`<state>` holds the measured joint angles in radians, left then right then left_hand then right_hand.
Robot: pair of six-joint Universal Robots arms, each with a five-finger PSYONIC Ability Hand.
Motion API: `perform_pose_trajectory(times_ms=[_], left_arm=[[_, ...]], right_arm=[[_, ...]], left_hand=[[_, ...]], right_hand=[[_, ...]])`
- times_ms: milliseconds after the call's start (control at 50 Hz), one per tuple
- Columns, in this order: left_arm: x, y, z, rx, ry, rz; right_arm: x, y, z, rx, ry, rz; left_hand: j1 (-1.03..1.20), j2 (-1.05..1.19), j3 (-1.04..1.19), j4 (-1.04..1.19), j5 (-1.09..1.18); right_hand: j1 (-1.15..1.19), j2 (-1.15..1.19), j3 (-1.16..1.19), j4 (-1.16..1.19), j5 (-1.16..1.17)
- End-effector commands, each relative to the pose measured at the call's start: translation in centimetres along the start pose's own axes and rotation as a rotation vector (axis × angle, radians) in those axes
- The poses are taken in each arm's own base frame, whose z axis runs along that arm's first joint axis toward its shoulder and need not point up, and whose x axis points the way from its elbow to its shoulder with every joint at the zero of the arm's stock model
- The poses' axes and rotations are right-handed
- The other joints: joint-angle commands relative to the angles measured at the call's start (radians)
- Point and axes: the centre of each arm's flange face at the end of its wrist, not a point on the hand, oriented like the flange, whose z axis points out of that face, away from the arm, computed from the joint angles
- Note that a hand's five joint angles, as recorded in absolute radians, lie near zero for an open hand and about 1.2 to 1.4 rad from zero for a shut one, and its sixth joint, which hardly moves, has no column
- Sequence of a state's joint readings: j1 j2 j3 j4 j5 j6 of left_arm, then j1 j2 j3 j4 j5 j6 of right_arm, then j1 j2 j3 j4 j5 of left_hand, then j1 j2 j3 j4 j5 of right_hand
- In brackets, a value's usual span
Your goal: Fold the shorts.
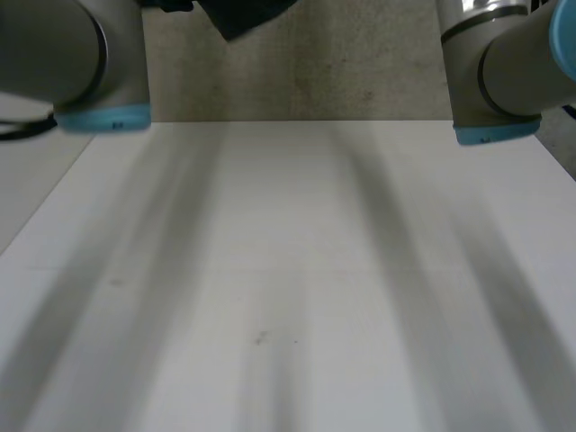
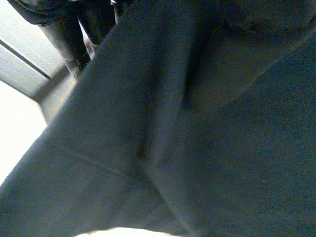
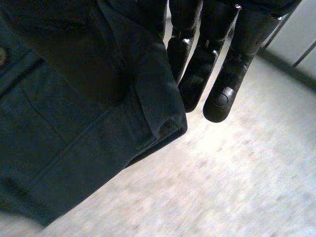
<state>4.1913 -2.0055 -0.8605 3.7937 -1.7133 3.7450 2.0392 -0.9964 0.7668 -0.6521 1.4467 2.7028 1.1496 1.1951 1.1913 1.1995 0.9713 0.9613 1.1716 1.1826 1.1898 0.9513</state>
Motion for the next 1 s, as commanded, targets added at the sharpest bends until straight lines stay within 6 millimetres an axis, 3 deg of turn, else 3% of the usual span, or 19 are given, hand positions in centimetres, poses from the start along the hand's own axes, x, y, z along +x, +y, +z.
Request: perform_pose_trajectory(times_ms=[20,140,160,180,200,220,320,380,420,520,580,660,780,1000], left_arm=[[2.5,5.6,-6.8,-0.282,0.183,-0.016],[4.0,10.5,-13.0,-0.48,0.287,-0.009],[4.4,12.5,-15.2,-0.553,0.317,0.007],[4.6,13.4,-16.4,-0.589,0.334,0.015],[4.9,14.3,-17.6,-0.623,0.353,0.022],[5.4,15.6,-20.0,-0.692,0.394,0.035],[6.3,17.6,-26.0,-0.867,0.512,0.063],[6.0,17.4,-28.5,-0.96,0.573,0.072],[5.7,16.7,-29.2,-0.992,0.601,0.073],[4.5,14.2,-28.8,-0.993,0.62,0.066],[3.8,13.4,-28.2,-0.979,0.604,0.062],[1.9,12.9,-26.7,-0.964,0.541,0.065],[-0.8,12.8,-25.7,-1.006,0.409,-0.024],[-2.3,12.9,-29.1,-1.289,0.376,-0.308]], right_arm=[[-2.5,3.7,-4.9,-0.308,-0.151,0.044],[-6.1,7.6,-11.3,-0.563,-0.293,0.087],[-7.5,8.7,-13.4,-0.633,-0.338,0.099],[-8.1,9.2,-14.4,-0.667,-0.358,0.102],[-9.3,10.1,-16.7,-0.742,-0.404,0.116],[-9.8,10.4,-17.6,-0.774,-0.425,0.121],[-11.9,12.2,-23.2,-0.986,-0.539,0.138],[-11.5,12.1,-24.1,-1.053,-0.558,0.149],[-11.2,11.6,-24.4,-1.078,-0.564,0.162],[-9.9,9.2,-23.4,-1.063,-0.535,0.214],[-9.6,8.3,-24.1,-1.081,-0.545,0.234],[-9.1,8.0,-25.8,-1.124,-0.583,0.274],[-7.5,7.0,-26.8,-1.143,-0.576,0.33],[-6.6,7.6,-27.4,-1.187,-0.502,0.399]], left_hand=[[0.247,0.201,0.205,0.197,0.25],[0.247,0.201,0.205,0.197,0.25],[0.247,0.201,0.205,0.197,0.25],[0.247,0.201,0.205,0.197,0.25],[0.247,0.201,0.205,0.197,0.25],[0.247,0.201,0.205,0.197,0.25],[0.247,0.201,0.205,0.197,0.25],[0.247,0.201,0.205,0.197,0.25],[0.238,0.193,0.197,0.188,0.242],[-0.5,-0.546,-0.542,-0.55,-0.496],[-0.739,-0.784,-0.781,-0.789,-0.735],[-0.763,-0.808,-0.805,-0.813,-0.759],[-0.728,-0.773,-0.769,-0.778,-0.724],[-0.654,-0.7,-0.696,-0.704,-0.65]], right_hand=[[0.435,0.225,0.214,0.207,0.27],[0.435,0.225,0.214,0.207,0.27],[0.435,0.225,0.214,0.207,0.27],[0.435,0.225,0.214,0.207,0.27],[0.435,0.225,0.214,0.207,0.27],[0.435,0.225,0.214,0.207,0.27],[0.435,0.225,0.214,0.207,0.27],[0.435,0.225,0.214,0.207,0.27],[0.435,0.225,0.214,0.207,0.27],[0.435,0.225,0.214,0.207,0.27],[0.435,0.225,0.214,0.207,0.27],[0.435,0.225,0.214,0.207,0.27],[0.435,0.225,0.214,0.207,0.27],[0.435,0.225,0.214,0.207,0.27]])
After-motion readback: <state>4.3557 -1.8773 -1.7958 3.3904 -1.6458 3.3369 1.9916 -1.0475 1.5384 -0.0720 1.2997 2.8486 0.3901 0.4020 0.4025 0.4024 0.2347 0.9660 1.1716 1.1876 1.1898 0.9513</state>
